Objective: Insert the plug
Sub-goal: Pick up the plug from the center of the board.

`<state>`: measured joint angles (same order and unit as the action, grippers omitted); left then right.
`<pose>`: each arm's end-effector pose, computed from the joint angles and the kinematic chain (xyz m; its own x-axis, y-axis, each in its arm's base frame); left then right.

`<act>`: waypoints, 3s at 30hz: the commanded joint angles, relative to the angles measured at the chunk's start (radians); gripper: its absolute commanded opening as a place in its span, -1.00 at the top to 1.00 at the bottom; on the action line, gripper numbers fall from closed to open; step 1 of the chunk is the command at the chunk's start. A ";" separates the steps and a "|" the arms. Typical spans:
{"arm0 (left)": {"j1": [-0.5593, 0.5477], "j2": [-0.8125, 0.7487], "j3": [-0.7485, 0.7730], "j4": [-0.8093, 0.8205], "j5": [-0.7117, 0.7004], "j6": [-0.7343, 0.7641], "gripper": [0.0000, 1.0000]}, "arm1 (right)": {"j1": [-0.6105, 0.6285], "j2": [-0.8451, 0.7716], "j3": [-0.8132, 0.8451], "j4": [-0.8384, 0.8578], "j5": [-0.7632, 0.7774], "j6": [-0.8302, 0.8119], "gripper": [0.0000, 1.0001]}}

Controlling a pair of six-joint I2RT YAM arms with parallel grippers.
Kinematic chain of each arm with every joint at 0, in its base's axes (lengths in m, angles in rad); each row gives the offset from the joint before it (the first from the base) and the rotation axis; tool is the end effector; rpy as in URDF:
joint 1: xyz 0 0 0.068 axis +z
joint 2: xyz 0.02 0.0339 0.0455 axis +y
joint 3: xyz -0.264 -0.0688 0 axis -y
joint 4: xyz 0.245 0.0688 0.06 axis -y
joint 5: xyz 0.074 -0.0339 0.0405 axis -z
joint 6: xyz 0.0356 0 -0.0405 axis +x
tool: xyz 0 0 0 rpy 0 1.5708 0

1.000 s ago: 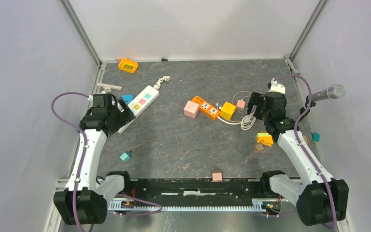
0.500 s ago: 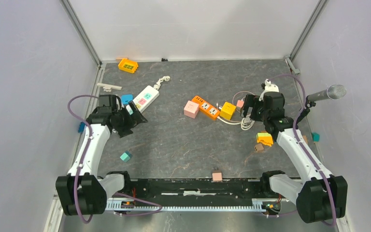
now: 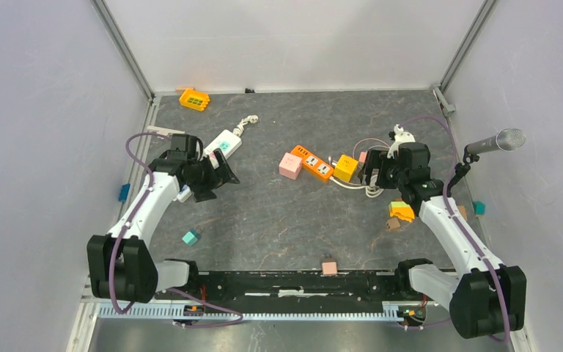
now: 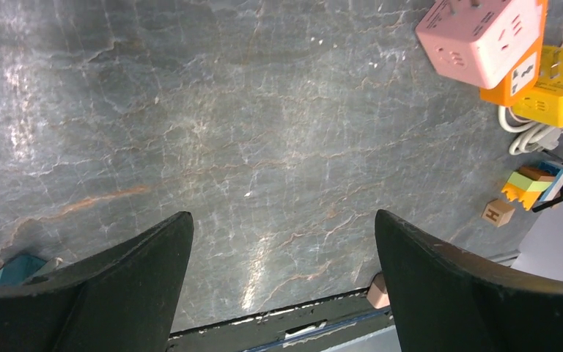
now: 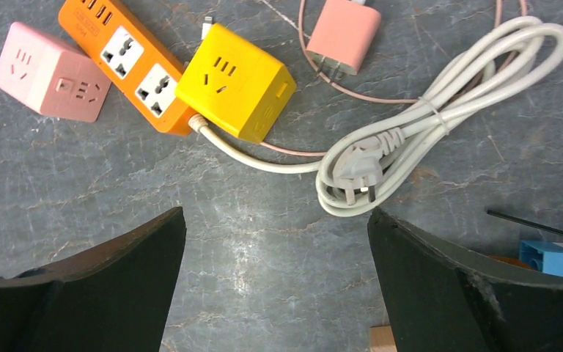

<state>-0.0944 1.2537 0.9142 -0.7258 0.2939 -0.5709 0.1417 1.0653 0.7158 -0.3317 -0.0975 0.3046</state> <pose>0.2390 -0.0330 0.2448 -0.8571 -0.4384 -0.2705 -0.2773 0.8352 -0.4749 0.2251 0.0356 0.2480 -0.6593 0.2075 -0.7227 -0.0185 0.9564 0.2915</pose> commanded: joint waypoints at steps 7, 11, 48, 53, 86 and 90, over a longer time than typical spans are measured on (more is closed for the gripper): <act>-0.105 0.152 0.195 0.032 -0.039 -0.049 -0.99 | 0.107 0.126 0.088 0.061 -0.082 -0.055 -0.96; -0.114 0.172 0.244 0.022 -0.043 -0.048 -0.99 | 0.233 0.269 0.211 0.081 -0.058 -0.113 -0.96; -0.102 0.103 0.285 -0.129 -0.167 0.063 -0.99 | 0.575 1.013 0.801 -0.045 -0.034 -0.414 -0.47; -0.100 0.101 0.300 -0.129 -0.162 0.062 -0.99 | 0.577 1.024 0.830 -0.026 -0.017 -0.379 -0.30; 0.031 0.055 0.408 -0.126 -0.367 0.043 -0.99 | 0.532 0.304 0.513 0.192 0.032 -0.250 1.00; 0.115 0.167 0.372 -0.126 -0.381 0.058 -0.99 | 0.529 0.282 0.461 0.181 0.042 -0.197 1.00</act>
<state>-0.0479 1.3441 1.3128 -0.7856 -0.0208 -0.5232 0.6743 1.3846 1.1862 -0.1417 -0.1135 0.0208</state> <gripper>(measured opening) 0.993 0.672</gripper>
